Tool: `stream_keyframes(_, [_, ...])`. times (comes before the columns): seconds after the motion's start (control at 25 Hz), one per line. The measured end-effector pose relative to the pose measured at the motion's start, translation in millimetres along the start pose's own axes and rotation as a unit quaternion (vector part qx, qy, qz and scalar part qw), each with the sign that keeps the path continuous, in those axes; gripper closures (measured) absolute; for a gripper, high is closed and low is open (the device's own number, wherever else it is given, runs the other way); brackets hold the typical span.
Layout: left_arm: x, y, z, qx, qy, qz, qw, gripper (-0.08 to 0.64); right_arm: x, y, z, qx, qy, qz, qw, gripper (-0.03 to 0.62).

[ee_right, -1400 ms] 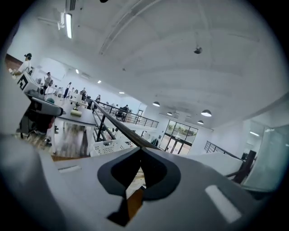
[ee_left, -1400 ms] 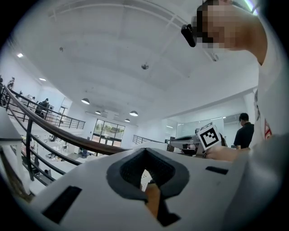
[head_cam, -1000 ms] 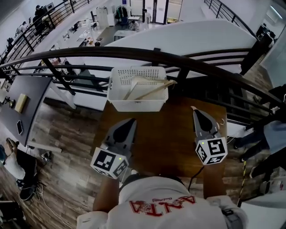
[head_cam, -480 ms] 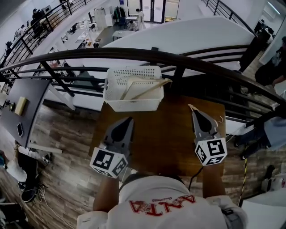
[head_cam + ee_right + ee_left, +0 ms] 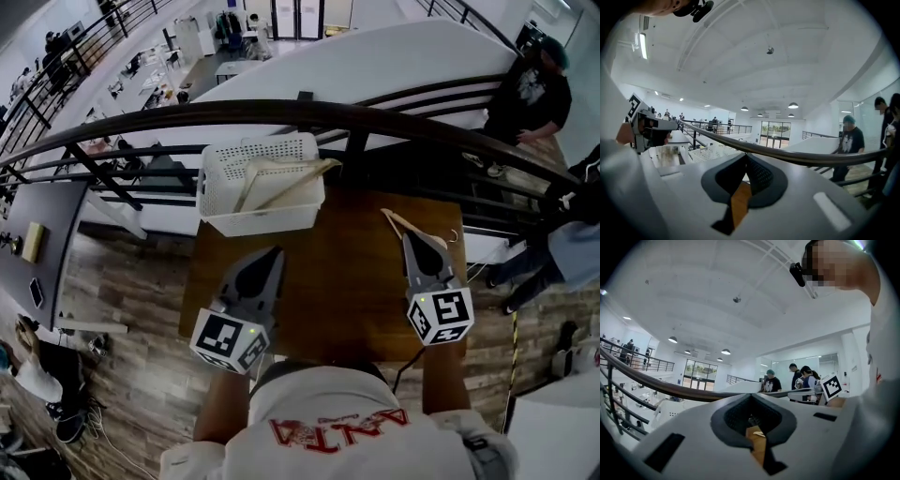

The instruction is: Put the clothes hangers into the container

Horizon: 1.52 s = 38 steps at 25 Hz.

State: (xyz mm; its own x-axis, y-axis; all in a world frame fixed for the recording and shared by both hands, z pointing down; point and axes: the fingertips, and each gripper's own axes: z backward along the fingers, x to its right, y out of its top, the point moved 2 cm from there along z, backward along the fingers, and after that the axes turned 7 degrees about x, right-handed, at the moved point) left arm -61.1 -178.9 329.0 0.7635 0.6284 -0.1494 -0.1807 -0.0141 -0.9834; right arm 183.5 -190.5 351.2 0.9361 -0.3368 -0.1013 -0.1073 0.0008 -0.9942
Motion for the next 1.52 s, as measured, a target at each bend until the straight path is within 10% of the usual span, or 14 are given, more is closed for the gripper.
stream_keyframes(0.68, [119,-83,-122,-0.078,-0.154,0.032,0.9844,0.552,174,-135,113,-0.188,-0.196,-0.037,0.962,0.558])
stream_keyframes(0.8, [133,-101,-131,-0.097,-0.163,0.041,0.9811,0.552,187,-165,120,-0.232,-0.197,-0.048,0.951,0.455])
stream_keyframes(1.52, [123,-197,-189,-0.157,-0.099,0.055,0.981,0.551,251,-363,28,-0.389,-0.129,-0.1,0.907,0.393])
